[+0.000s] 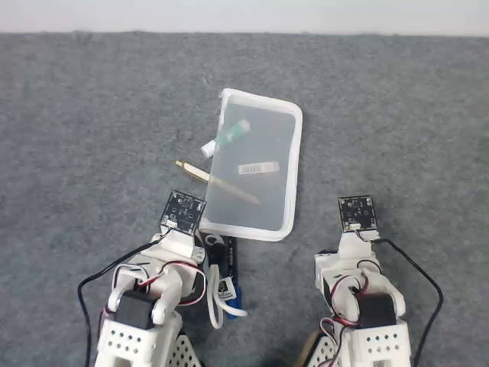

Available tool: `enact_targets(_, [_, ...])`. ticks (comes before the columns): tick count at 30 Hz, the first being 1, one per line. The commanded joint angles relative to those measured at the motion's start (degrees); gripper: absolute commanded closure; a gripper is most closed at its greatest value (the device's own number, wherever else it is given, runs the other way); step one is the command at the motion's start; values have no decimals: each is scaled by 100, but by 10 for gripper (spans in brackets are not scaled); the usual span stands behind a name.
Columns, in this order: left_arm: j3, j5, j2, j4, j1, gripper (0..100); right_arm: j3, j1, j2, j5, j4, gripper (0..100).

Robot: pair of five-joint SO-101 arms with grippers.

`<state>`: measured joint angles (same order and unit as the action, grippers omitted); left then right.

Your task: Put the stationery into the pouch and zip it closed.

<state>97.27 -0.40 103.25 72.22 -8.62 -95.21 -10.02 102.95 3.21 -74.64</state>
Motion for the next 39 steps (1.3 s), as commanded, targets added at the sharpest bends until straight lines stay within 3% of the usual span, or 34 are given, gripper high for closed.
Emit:
enact_targets(1, [-75,-26,141,18,0,988,-123,75,110,53,-31,991])
enact_targets(28, [-215,-62,141,9,70,988,-123,84,110,53,-31,990])
enact_targets(33, [-567,-35,141,-510,1037,988,-88,84,110,44,13,989])
enact_targets(39, [-576,-53,141,-1002,1644,988,519,92,110,44,13,989])
